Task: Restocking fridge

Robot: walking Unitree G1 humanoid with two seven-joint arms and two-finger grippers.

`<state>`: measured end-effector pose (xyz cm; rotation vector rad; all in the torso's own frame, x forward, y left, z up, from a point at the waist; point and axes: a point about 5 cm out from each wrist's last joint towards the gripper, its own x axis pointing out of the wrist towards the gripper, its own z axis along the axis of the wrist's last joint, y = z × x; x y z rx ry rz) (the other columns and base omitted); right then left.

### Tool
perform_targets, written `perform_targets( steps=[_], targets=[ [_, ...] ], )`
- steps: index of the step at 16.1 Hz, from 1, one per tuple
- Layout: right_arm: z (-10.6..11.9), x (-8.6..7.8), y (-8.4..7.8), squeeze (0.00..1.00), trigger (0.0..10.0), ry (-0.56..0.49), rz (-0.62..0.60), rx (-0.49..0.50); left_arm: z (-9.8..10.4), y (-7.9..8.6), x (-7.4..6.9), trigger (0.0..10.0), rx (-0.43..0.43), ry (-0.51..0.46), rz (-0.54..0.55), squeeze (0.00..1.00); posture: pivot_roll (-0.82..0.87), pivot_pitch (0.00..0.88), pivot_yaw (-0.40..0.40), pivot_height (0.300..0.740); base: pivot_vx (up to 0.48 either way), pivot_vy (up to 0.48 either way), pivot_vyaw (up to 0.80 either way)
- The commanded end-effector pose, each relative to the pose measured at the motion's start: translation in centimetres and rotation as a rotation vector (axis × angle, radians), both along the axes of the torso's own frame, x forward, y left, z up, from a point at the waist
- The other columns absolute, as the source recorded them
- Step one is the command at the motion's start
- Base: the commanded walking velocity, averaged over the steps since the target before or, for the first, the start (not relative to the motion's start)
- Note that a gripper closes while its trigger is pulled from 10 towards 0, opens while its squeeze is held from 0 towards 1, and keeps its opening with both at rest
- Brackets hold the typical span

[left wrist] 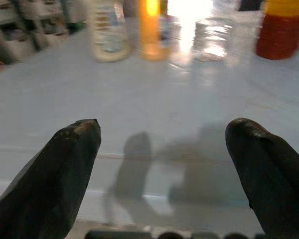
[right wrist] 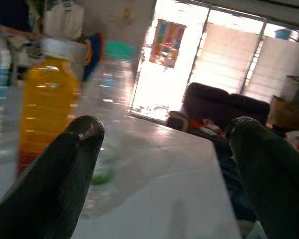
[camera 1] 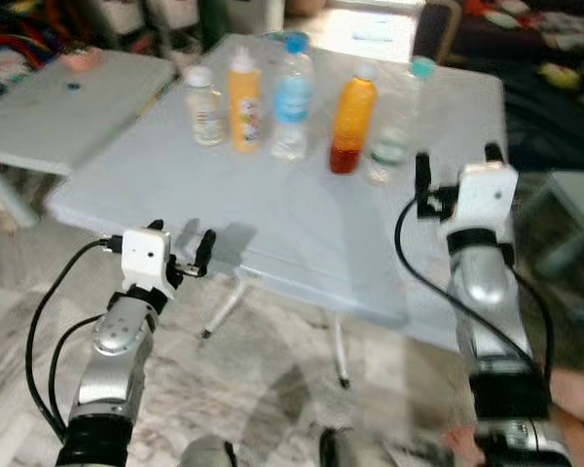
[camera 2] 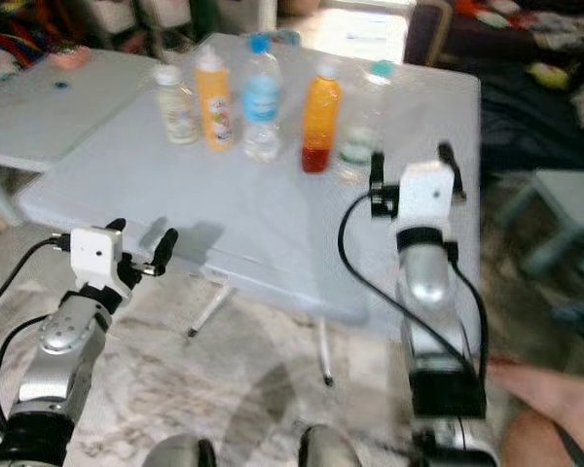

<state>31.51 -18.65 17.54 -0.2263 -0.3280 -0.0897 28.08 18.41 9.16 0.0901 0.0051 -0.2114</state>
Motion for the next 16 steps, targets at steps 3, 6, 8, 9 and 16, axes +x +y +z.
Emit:
perform_targets(
  steps=[3,6,8,9,16],
  targets=[
    [1.1,1.4,-0.7,0.0,10.0,-0.005,0.024,0.001,0.3,-0.3,-0.1,10.0,0.0,-0.004,-0.015,0.0,-0.03,0.079,0.009,0.74,0.0,0.0,0.0],
    [3.4,3.5,0.0,0.0,10.0,-0.033,0.119,-0.004,0.6,0.2,-0.4,10.0,0.019,0.0,-0.013,0.0,0.0,0.096,0.022,0.74,0.0,0.0,0.0],
    [4.6,4.2,0.4,0.0,10.0,-0.049,0.162,-0.009,0.7,0.5,-0.6,10.0,0.027,-0.002,-0.008,0.0,0.01,0.105,0.027,0.74,0.0,0.0,0.0],
    [4.7,4.3,0.4,0.0,10.0,-0.051,0.167,-0.01,0.7,0.5,-0.6,10.0,0.027,-0.001,-0.007,0.0,0.01,0.105,0.027,0.74,0.0,0.0,0.0],
    [7.8,6.8,0.7,0.0,10.0,-0.079,0.247,-0.017,1.1,1.1,-1.3,10.0,0.066,0.015,-0.022,0.0,0.06,0.148,0.061,0.74,0.0,0.0,0.0]
  ],
)
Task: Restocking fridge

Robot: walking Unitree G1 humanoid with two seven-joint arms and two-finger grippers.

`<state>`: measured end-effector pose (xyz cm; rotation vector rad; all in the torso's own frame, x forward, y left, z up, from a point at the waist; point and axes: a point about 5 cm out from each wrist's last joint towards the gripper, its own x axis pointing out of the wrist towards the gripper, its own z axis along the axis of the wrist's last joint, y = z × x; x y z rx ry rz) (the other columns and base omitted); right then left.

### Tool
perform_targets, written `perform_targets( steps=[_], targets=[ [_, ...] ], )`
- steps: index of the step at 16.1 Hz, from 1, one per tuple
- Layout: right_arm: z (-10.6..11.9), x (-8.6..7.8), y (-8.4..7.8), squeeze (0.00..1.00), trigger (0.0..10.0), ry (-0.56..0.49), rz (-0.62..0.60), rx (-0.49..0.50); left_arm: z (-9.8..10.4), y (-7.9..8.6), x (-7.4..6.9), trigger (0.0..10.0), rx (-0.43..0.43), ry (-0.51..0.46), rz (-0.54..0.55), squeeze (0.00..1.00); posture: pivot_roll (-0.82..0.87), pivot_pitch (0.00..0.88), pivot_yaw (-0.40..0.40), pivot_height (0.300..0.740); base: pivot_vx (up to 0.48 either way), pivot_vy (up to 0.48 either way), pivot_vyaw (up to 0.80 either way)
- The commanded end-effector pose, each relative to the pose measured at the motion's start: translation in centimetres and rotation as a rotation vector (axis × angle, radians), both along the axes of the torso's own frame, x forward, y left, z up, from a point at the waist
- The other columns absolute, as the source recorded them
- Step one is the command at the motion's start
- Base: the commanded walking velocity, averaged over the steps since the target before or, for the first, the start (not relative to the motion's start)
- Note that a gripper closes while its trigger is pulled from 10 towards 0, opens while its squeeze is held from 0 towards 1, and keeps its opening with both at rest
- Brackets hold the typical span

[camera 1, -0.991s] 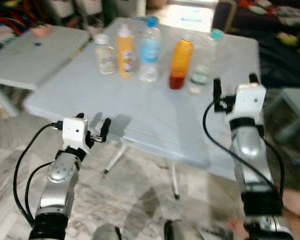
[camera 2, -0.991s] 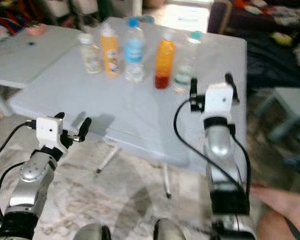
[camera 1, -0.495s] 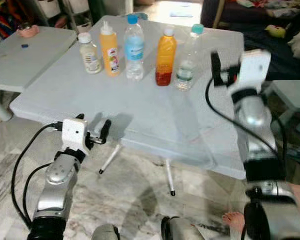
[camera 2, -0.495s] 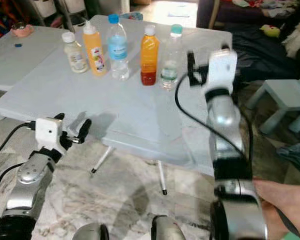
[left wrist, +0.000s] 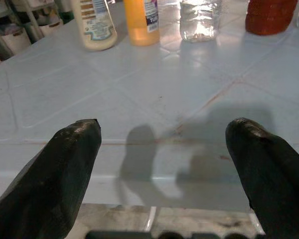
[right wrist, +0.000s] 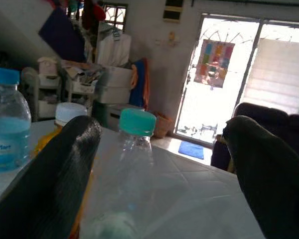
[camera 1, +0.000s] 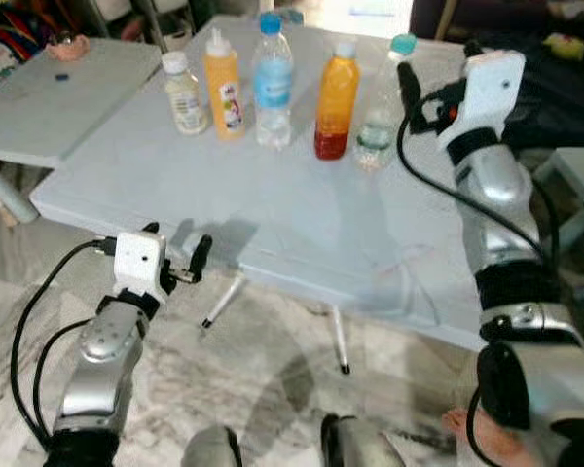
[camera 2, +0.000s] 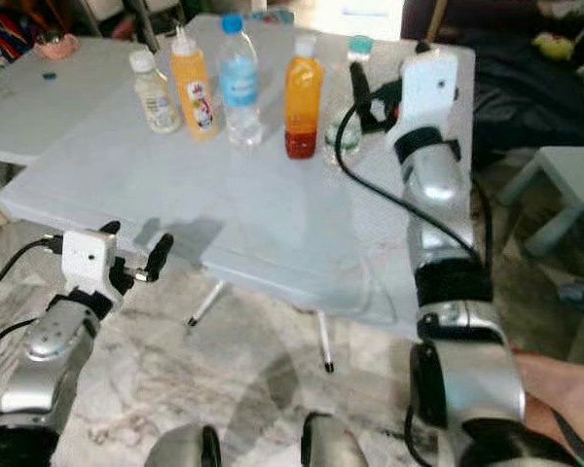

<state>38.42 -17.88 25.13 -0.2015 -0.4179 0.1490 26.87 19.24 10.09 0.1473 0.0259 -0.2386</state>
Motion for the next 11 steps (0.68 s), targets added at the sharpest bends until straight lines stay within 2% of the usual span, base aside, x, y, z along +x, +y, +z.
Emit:
perform_targets(
  steps=[1,6,11],
  targets=[
    [0.74,0.55,0.03,0.0,10.0,-0.01,0.008,0.001,0.29,0.67,-0.42,10.0,0.026,0.008,0.0,0.0,0.08,0.157,0.068,0.74,0.0,0.0,0.0],
    [1.23,1.53,0.68,0.0,10.0,0.005,0.021,0.007,0.28,1.21,-1.28,10.0,0.05,0.031,-0.007,0.0,0.11,0.181,0.083,0.74,0.0,0.0,0.0],
    [1.23,1.53,0.68,0.0,10.0,0.005,0.021,0.007,0.28,1.21,-1.28,10.0,0.05,0.031,-0.007,0.0,0.11,0.181,0.083,0.74,0.0,0.0,0.0]
  ],
)
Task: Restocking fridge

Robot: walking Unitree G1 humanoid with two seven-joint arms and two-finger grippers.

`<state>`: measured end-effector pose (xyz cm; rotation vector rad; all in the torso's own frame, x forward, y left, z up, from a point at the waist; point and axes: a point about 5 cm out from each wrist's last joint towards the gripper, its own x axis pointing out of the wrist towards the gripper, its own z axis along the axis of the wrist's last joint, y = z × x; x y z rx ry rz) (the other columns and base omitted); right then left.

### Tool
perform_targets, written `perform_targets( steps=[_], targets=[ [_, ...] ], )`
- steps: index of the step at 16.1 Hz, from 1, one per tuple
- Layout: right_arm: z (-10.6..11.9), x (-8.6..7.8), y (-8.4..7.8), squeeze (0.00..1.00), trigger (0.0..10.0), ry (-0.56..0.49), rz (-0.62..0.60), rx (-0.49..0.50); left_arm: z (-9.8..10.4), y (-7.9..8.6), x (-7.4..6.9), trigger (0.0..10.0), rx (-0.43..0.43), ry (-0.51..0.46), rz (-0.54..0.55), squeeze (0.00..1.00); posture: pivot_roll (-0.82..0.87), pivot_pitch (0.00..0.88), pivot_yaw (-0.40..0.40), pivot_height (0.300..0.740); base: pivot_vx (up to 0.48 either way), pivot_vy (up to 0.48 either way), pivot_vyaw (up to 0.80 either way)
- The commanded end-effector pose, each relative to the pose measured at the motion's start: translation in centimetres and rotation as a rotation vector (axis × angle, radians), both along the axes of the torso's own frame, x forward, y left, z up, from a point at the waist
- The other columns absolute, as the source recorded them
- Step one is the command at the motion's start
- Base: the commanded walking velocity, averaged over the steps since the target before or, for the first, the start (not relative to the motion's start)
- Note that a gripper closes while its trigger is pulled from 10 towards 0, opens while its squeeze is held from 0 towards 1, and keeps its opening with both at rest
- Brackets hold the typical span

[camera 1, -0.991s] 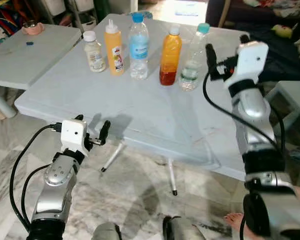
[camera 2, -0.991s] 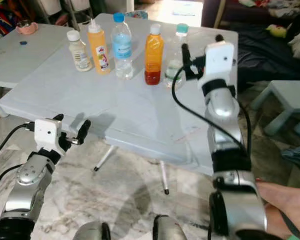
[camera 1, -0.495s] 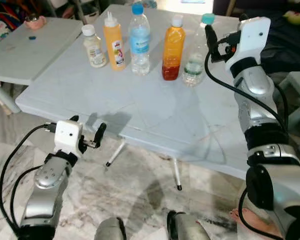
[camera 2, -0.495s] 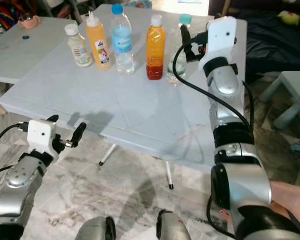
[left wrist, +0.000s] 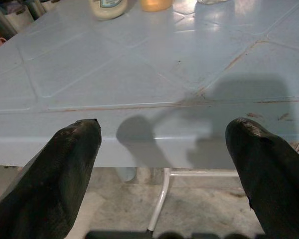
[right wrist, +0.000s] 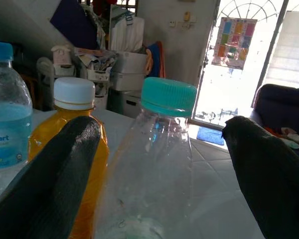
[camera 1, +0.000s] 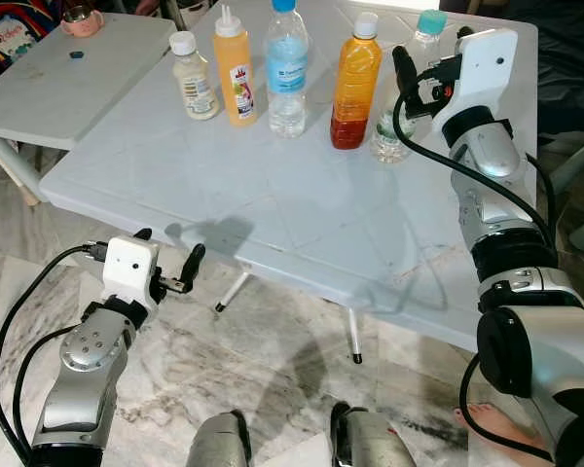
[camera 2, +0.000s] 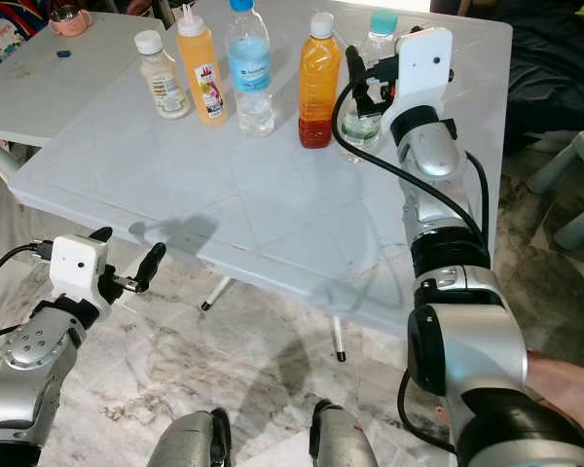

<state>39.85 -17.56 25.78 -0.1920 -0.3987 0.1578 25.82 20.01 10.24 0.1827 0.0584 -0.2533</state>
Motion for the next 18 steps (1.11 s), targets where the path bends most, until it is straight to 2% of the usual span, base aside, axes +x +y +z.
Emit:
perform_targets(
  steps=[1,11,12,13,16,17,18],
  targets=[
    [0.6,0.1,0.4,0.0,10.0,-0.015,0.013,0.001,0.1,0.4,-0.2,10.0,0.011,0.002,0.006,0.0,0.11,0.181,0.083,0.74,0.0,0.0,0.0],
    [0.8,0.4,0.5,0.0,10.0,-0.016,0.019,0.002,0.3,0.5,-0.4,10.0,0.017,0.007,0.001,0.0,0.12,0.185,0.085,0.74,0.0,0.0,0.0],
    [3.9,1.6,2.3,0.0,10.0,-0.025,0.043,-0.007,0.5,0.6,-0.8,10.0,0.038,0.027,-0.019,0.0,0.14,0.209,0.097,0.74,0.0,0.0,0.0],
    [5.0,1.9,3.0,0.0,10.0,-0.029,0.044,-0.016,0.5,0.6,-0.9,10.0,0.044,0.033,-0.026,0.0,0.14,0.209,0.096,0.74,0.0,0.0,0.0],
    [4.1,1.7,2.9,0.0,10.0,-0.024,0.047,-0.018,0.5,0.6,-0.9,10.0,0.04,0.033,-0.026,0.0,0.13,0.208,0.095,0.74,0.0,0.0,0.0],
    [3.8,1.7,2.9,0.0,7.6,-0.018,0.054,-0.02,0.5,0.5,-0.9,10.0,0.038,0.036,-0.026,0.0,0.13,0.204,0.092,0.74,0.0,0.0,0.0],
    [3.6,1.8,2.9,0.0,4.2,-0.013,0.054,-0.023,0.5,0.4,-0.8,10.0,0.037,0.038,-0.026,0.0,0.13,0.204,0.091,0.74,0.0,0.0,0.0]
  ],
)
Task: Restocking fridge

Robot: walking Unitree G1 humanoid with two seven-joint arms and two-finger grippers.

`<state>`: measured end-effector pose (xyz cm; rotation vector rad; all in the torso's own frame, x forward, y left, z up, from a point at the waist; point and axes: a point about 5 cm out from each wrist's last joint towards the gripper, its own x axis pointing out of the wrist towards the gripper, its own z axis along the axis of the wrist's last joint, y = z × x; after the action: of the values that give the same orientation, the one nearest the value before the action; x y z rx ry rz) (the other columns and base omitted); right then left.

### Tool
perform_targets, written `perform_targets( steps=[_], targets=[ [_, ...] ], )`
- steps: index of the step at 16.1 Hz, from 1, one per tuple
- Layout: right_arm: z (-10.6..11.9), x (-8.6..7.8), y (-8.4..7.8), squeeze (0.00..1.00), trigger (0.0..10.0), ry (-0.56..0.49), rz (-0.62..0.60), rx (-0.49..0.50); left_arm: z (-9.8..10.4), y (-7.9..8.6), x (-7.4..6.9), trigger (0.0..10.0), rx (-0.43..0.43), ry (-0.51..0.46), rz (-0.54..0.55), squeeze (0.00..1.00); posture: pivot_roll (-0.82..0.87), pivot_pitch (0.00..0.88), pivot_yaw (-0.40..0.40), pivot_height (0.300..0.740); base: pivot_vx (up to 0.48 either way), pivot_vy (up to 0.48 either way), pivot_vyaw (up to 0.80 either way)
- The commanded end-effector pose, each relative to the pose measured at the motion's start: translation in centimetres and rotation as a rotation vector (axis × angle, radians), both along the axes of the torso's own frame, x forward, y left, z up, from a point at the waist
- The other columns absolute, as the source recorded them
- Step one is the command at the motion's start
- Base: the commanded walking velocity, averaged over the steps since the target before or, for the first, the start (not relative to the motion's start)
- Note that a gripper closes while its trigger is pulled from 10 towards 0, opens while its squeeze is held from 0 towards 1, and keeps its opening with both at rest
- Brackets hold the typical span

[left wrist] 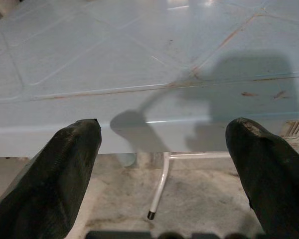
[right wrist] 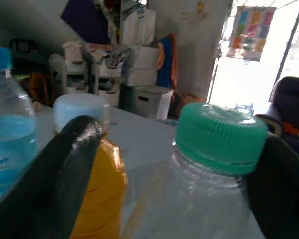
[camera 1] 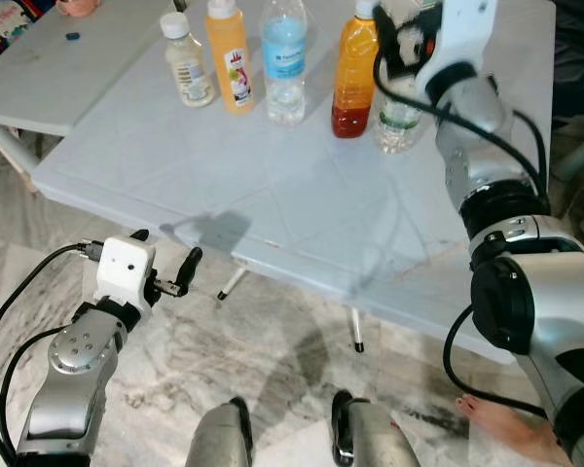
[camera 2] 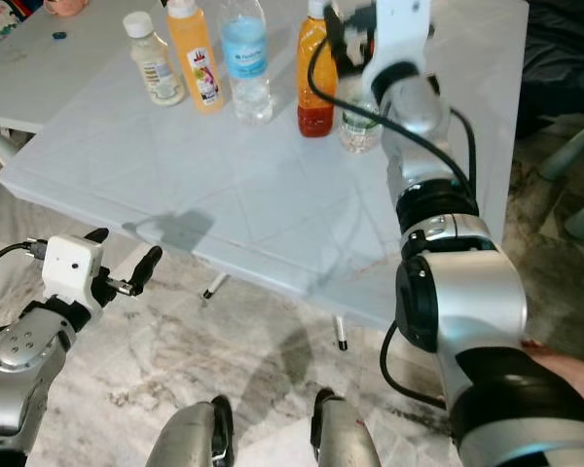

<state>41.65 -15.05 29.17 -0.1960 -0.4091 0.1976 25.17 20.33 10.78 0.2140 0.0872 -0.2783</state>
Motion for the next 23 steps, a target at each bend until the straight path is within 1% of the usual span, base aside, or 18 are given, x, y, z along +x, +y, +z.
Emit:
perform_targets(
  steps=[1,2,3,6,14,16,18,19,20,22,23],
  targets=[
    [0.0,0.0,0.3,0.0,0.4,0.0,0.015,-0.018,0.0,0.0,-0.2,10.0,0.0,0.013,-0.004,0.0,0.13,0.203,0.091,0.74,0.0,0.0,0.0],
    [-0.1,0.0,0.2,0.0,1.5,0.001,0.014,-0.019,0.0,0.0,-0.2,10.0,0.0,0.013,-0.005,0.0,0.13,0.203,0.091,0.74,0.0,0.0,0.0],
    [-0.1,0.0,0.1,0.0,0.0,0.001,0.009,-0.018,0.0,-0.1,-0.1,10.0,-0.001,0.012,-0.005,0.0,0.12,0.199,0.092,0.74,0.0,0.0,0.0],
    [-0.1,0.1,-0.2,0.0,0.0,-0.001,-0.022,-0.042,-0.1,-0.1,0.0,10.0,0.0,0.011,-0.005,0.0,0.12,0.194,0.092,0.74,0.0,0.0,0.0],
    [-0.3,0.1,-0.6,0.0,0.0,-0.002,-0.056,-0.064,-0.1,-0.3,0.4,10.0,-0.003,0.008,-0.009,0.0,0.11,0.18,0.089,0.74,0.0,0.0,0.0],
    [-0.3,0.1,-0.8,0.0,0.0,-0.002,-0.069,-0.091,-0.2,-0.7,0.6,10.0,-0.01,0.006,-0.011,0.0,0.1,0.171,0.082,0.74,0.0,0.0,0.0],
    [-0.3,0.1,-0.6,0.0,0.0,-0.001,-0.067,-0.128,-0.2,-0.7,0.9,10.0,-0.018,0.005,0.016,0.0,0.09,0.16,0.075,0.74,0.0,0.0,0.0],
    [-0.7,-0.1,-0.4,0.0,0.0,0.001,-0.038,-0.147,-0.4,-0.7,1.1,10.0,-0.023,0.013,0.036,0.0,0.08,0.15,0.071,0.74,0.0,0.0,0.0],
    [-1.2,-0.2,-0.7,0.0,0.0,0.007,-0.045,-0.117,-0.6,-0.6,1.1,10.0,-0.018,0.015,0.06,0.0,0.06,0.141,0.065,0.74,0.0,0.0,0.0],
    [-2.6,-0.5,-1.3,0.0,0.0,0.022,-0.048,-0.088,-0.9,-0.5,1.2,10.0,-0.02,0.018,0.077,0.0,0.05,0.128,0.06,0.74,0.0,0.0,0.0],
    [-3.1,-0.7,-1.4,0.0,0.0,0.025,-0.031,-0.045,-1.0,-0.6,1.2,10.0,-0.028,0.018,0.088,0.0,0.04,0.121,0.056,0.74,0.0,0.0,0.0]
  ],
)
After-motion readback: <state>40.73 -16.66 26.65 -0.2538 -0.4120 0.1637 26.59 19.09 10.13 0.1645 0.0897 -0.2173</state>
